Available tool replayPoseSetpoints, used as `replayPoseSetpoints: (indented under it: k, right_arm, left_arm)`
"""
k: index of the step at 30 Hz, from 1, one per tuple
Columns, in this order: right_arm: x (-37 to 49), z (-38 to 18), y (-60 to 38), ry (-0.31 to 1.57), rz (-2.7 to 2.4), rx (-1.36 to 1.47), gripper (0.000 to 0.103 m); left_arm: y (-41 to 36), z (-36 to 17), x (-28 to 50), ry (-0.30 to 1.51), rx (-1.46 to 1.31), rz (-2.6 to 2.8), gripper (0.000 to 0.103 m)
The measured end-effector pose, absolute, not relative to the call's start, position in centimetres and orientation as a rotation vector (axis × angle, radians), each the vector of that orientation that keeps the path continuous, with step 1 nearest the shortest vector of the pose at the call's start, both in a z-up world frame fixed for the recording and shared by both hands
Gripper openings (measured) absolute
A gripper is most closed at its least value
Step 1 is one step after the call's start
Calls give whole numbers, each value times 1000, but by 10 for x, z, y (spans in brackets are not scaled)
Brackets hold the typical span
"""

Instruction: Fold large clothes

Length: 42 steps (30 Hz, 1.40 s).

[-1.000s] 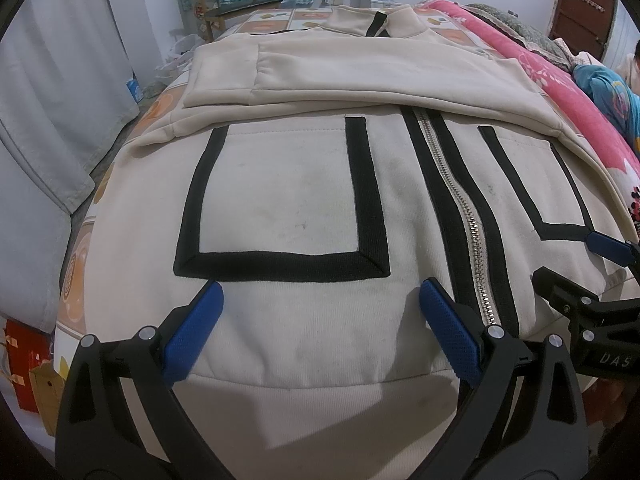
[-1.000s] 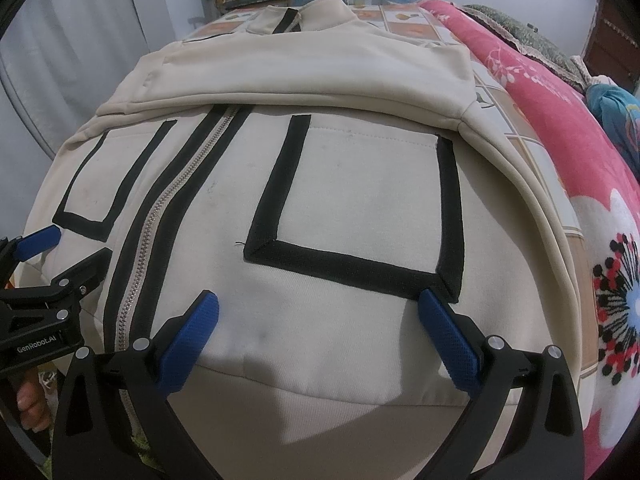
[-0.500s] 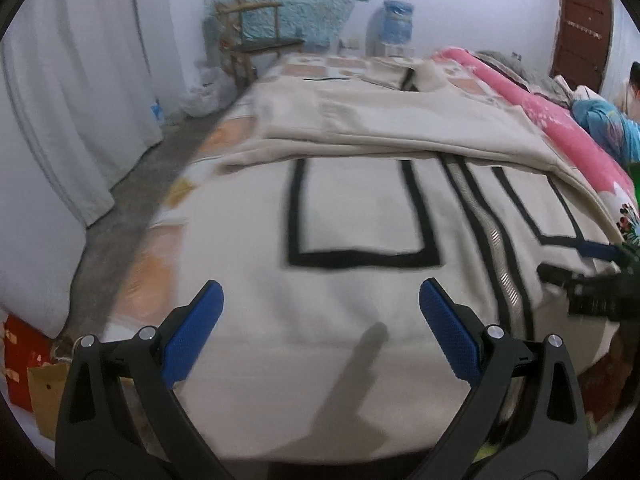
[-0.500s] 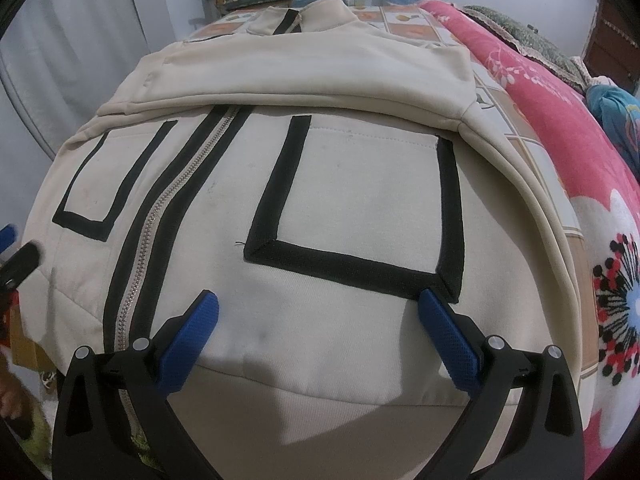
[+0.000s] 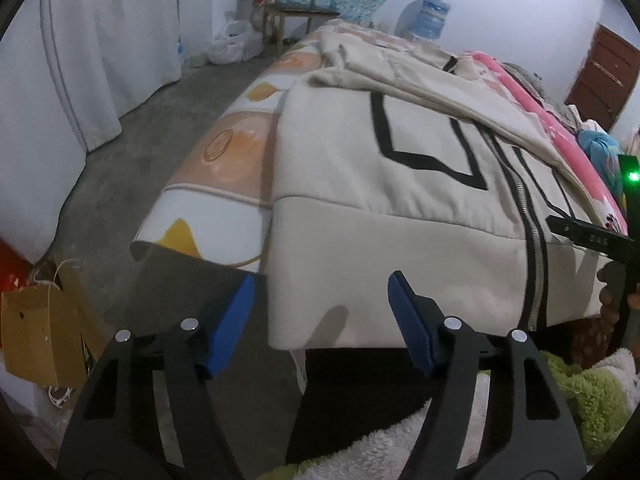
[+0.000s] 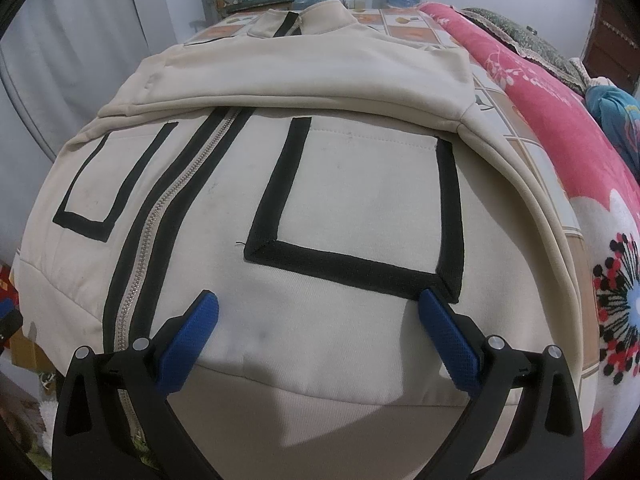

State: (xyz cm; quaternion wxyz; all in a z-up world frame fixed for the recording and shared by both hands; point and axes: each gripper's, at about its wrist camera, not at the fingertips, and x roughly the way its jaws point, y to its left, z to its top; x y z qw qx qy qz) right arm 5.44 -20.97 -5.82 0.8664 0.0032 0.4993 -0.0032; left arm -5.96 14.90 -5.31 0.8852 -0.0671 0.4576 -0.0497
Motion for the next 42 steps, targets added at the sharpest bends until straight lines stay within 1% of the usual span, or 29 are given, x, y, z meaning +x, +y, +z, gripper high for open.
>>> replayPoseSetpoints:
  k: [6,9,10,14,17,22,26,28,30,32,35,38,42]
  right_arm:
    - [53,-58,-209,1041,-8,7,97]
    - [53,-58,-209,1041,-8,8,97]
    - [53,-58,-209,1042,-8,8,97]
    - [53,-58,-209,1040,-8,8,97]
    - [53,-58,-209,1038,-9,9,97]
    - [52,-58,-209,1037,-9,9,97]
    - [52,-58,-209,1036,-9,9,97]
    - [52,-58,-209,1036,-9,10,97]
    - [52,-58,-209,1034,-9,10,97]
    - [51,-58,-209,1031,-8,10,97]
    - [50,-58,-209,1023,-7,10,97]
    - [47,-58,-210,1006,-4,9,97]
    - [47,-56,-213,1025,37,2,97]
  left_arm:
    - [163,-78,-52,1053,-294,-189,65]
    - [165,-85,-50,1067,-361,-211,64]
    - [165,-85,-51,1063,-375,-216,64]
    - [161,-68,-59,1011,-356,-265,55]
    - [159,-54,-67,972,-337,-308,50]
    - [155,-41,-64,924,-311,-299,49]
    - [147,-49,-52,966,-258,-234,31]
    - [144,-50,-50,972,-228,-217,25]
    - [143,-49,-51,971,-208,-206,23]
    - [143,-47,-51,968,-188,-188,18]
    - [140,-46,-52,975,-141,-153,13]
    - [135,-44,-54,975,-78,-124,10]
    - [125,-43,-55,969,2,-103,10]
